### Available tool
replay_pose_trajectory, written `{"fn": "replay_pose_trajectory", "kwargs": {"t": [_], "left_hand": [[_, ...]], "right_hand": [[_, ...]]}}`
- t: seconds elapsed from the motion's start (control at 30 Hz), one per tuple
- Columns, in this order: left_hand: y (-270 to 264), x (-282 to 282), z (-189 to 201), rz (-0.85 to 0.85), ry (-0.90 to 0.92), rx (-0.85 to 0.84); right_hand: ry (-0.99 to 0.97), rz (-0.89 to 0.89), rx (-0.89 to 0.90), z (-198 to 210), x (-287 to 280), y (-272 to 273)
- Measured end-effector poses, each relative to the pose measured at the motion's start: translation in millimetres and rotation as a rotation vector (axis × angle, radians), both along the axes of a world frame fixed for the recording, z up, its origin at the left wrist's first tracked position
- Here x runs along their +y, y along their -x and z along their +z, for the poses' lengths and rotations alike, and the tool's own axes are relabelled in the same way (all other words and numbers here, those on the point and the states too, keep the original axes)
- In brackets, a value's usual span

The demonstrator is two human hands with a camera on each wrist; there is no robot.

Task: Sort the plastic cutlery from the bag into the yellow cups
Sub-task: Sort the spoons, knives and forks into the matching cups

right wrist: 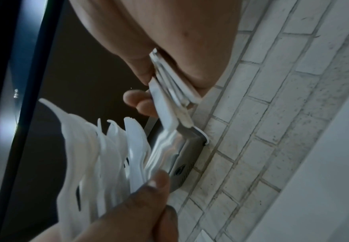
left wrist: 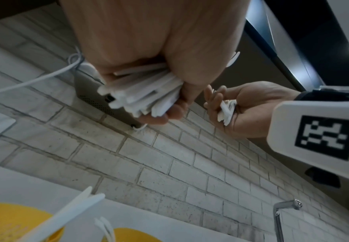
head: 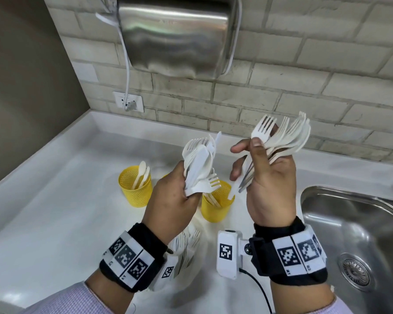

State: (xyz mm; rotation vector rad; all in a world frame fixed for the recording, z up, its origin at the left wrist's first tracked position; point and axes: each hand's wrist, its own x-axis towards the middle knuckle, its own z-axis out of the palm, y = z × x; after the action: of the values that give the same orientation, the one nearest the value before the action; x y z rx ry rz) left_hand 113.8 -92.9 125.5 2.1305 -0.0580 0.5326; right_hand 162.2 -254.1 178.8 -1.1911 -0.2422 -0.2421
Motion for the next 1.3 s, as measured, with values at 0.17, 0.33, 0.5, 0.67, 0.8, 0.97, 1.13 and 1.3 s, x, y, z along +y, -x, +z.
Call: {"fn": "replay_pose_trajectory", "kwargs": {"t": [0.17, 0.33, 0.5, 0.67, 0.8, 0.97, 1.13, 1.3], "left_hand": [[0.1, 2.5, 1.7, 0.036, -0.034, -0.009], [0.3, 1.2, 0.5, 0.034, -0.063, -0.017], [0.4, 0.8, -0.1, 0.054, -0.073, -0.037], [-0.4, -0.8, -2.3, 0.071, -0.109, -0.037], [0.1, -1.4, -1.2, 0.076, -0.110, -0.026], [0.3, -0.6, -2.5, 0.056, -0.110, 0.006], [0.2, 0.5, -5.5, 0.014, -0.113, 0.011], [-0.6, -3.2, -2.3, -0.012, -0.144, -0.001]], "right_hand": [[-0.086, 0.123, 0.124, -2.1, 5.2, 2.1], [0.019, 0.149, 0.146, -3.7, 10.4, 7.5], [0.268, 0.108, -0.037, -5.2, 5.1, 8.3], [0.390, 0.069, -0.091, 1.9, 5.4, 12.5], [0.405, -0.007, -0.111, 2.2, 8.6, 13.4], [0.279, -0.127, -0.067, 7.5, 11.8, 10.6], [0.142, -0.132, -0.004, 9.4, 8.2, 3.8], [0.250, -0.002, -0.042, 11.2, 4.7, 11.6]]}}
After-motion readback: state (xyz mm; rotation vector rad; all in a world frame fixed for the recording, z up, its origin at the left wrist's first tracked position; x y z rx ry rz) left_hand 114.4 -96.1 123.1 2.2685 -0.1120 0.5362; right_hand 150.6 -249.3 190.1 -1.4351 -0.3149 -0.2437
